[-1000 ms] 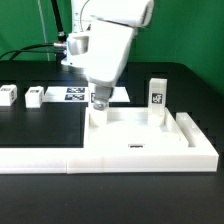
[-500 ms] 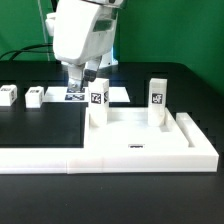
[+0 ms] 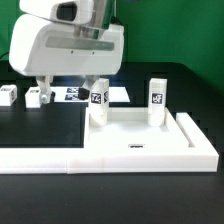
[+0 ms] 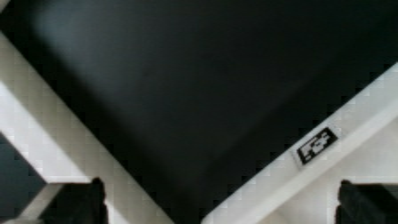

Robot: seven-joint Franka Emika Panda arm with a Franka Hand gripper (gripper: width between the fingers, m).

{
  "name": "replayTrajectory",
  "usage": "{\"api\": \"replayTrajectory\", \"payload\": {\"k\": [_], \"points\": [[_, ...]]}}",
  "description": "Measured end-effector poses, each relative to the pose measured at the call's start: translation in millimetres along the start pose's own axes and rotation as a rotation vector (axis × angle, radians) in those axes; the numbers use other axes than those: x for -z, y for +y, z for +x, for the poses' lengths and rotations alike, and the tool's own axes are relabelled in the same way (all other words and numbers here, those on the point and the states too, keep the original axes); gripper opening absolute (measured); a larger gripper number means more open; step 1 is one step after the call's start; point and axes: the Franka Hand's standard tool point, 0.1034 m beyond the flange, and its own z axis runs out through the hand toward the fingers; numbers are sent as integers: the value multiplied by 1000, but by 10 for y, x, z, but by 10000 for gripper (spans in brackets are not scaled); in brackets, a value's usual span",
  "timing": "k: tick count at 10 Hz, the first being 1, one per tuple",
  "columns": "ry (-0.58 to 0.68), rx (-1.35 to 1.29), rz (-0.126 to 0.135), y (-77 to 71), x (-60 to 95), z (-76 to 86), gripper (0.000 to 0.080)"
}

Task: Assemble square table

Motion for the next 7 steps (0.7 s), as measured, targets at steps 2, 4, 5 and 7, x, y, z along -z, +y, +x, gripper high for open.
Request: {"api": "replayTrajectory", "payload": {"k": [2,4,5,7], "points": [[-6,-150,10,-45,-65,-70,649],[-2,-250,19,-63,-69,-57,649],[1,-334,25,-73,-69,-48,649],[-14,-469,67,-18,-76,-149,649]]}}
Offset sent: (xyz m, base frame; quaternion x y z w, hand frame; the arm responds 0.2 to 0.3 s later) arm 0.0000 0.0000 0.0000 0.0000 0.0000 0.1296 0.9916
